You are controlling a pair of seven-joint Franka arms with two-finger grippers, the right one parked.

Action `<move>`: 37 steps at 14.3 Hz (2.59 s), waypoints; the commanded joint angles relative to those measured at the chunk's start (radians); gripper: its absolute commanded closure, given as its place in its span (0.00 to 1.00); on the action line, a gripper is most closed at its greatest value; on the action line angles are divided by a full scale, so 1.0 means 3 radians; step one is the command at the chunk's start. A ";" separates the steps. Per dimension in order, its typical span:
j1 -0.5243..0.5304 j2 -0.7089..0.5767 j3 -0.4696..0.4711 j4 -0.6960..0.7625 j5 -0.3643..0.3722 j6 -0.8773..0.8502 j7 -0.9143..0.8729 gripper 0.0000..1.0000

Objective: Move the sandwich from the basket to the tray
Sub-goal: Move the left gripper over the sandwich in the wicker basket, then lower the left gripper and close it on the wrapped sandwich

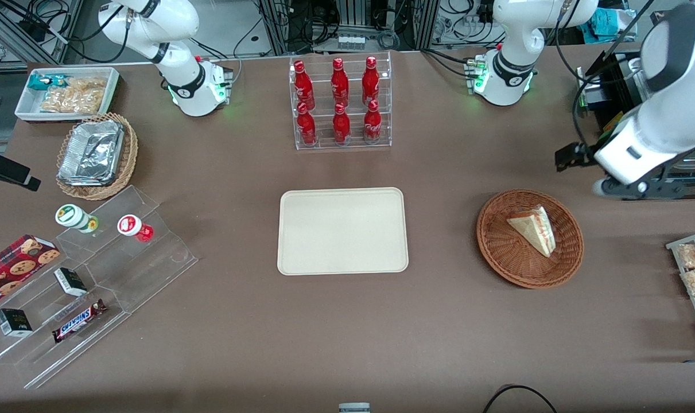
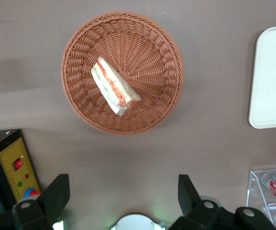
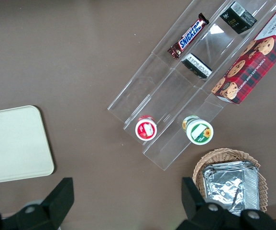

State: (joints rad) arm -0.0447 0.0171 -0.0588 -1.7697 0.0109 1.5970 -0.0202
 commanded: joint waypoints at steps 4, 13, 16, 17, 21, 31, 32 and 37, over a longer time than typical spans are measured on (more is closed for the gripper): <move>-0.0005 -0.0128 0.0145 -0.1094 0.0035 0.1168 0.0006 0.00; -0.0010 -0.0062 0.0252 -0.1735 -0.0026 0.2156 -0.1309 0.00; -0.0020 0.0030 0.0247 -0.1761 -0.0031 0.2285 -0.2043 0.00; -0.0020 0.0055 0.0247 -0.1761 -0.0031 0.2300 -0.2221 0.00; -0.0025 0.0219 0.0247 -0.1852 -0.0036 0.2673 -0.2933 0.00; -0.0061 0.0567 0.0232 -0.1904 -0.0251 0.3047 -0.2990 0.92; -0.0061 0.0557 0.0232 -0.1894 -0.0251 0.3042 -0.2970 0.93; -0.0066 0.0363 0.0120 -0.1634 -0.0220 0.2497 -0.2899 0.97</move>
State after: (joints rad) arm -0.0497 0.1708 -0.0051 -2.3096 -0.0492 2.4481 -0.8959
